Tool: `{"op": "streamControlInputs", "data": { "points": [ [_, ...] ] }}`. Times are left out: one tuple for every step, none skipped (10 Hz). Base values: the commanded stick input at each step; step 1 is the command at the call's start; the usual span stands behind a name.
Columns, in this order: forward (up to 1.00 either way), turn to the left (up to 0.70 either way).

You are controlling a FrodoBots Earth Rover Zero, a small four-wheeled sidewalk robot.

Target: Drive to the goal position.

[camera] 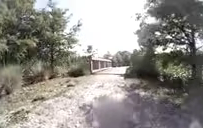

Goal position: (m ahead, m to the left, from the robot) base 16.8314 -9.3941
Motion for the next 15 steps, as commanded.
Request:
{"op": "streamControlInputs", "data": {
  "points": [
    [0.85, 0.0],
    [0.85, 0.0],
    [0.85, 0.0],
    [0.85, 0.0],
    [0.85, 0.0],
    [0.85, 0.0],
    [0.85, 0.0],
    [0.85, 0.0],
    [0.85, 0.0],
    [0.85, 0.0],
    [0.85, 0.0],
    [0.85, -0.05],
    [0.85, -0.31],
    [0.85, -0.33],
    [0.85, -0.32]
  ]
}}
